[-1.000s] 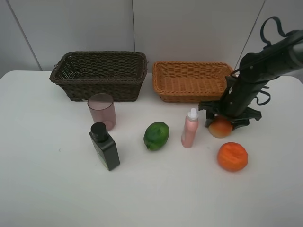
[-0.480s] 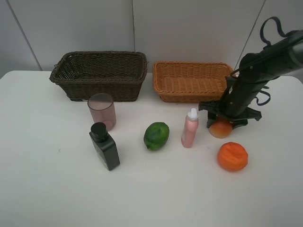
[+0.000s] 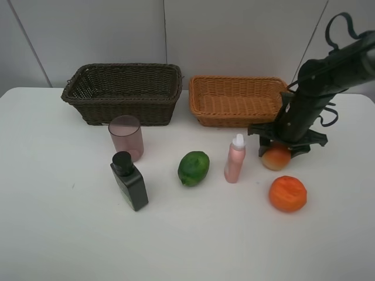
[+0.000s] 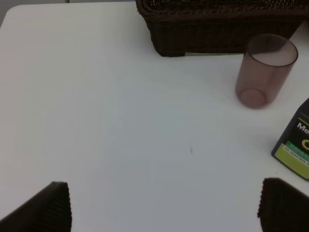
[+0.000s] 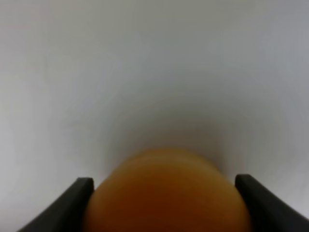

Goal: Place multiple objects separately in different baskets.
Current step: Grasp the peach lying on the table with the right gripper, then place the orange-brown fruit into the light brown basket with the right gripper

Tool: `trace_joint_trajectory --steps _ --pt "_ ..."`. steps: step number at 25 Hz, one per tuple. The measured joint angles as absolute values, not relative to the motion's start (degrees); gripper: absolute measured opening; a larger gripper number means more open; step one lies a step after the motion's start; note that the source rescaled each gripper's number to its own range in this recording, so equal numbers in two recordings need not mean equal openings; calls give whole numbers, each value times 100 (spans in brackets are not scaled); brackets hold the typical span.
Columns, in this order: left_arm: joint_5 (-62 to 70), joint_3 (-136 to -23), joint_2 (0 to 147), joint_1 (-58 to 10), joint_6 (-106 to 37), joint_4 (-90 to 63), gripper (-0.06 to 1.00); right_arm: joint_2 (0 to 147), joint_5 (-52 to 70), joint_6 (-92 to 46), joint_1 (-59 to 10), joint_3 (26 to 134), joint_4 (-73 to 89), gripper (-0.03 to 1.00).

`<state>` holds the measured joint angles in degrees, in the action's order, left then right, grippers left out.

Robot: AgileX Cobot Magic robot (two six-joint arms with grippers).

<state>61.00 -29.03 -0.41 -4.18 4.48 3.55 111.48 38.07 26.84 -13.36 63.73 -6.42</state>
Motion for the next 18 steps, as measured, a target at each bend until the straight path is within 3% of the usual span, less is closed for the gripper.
trace_joint_trajectory --steps 9,18 --pt "6100 -2903 -41 -418 448 355 100 10944 6090 1335 -1336 8246 -642 44" --pt "6100 -2903 -41 -418 448 355 100 12041 6498 1239 -1385 10584 -648 44"
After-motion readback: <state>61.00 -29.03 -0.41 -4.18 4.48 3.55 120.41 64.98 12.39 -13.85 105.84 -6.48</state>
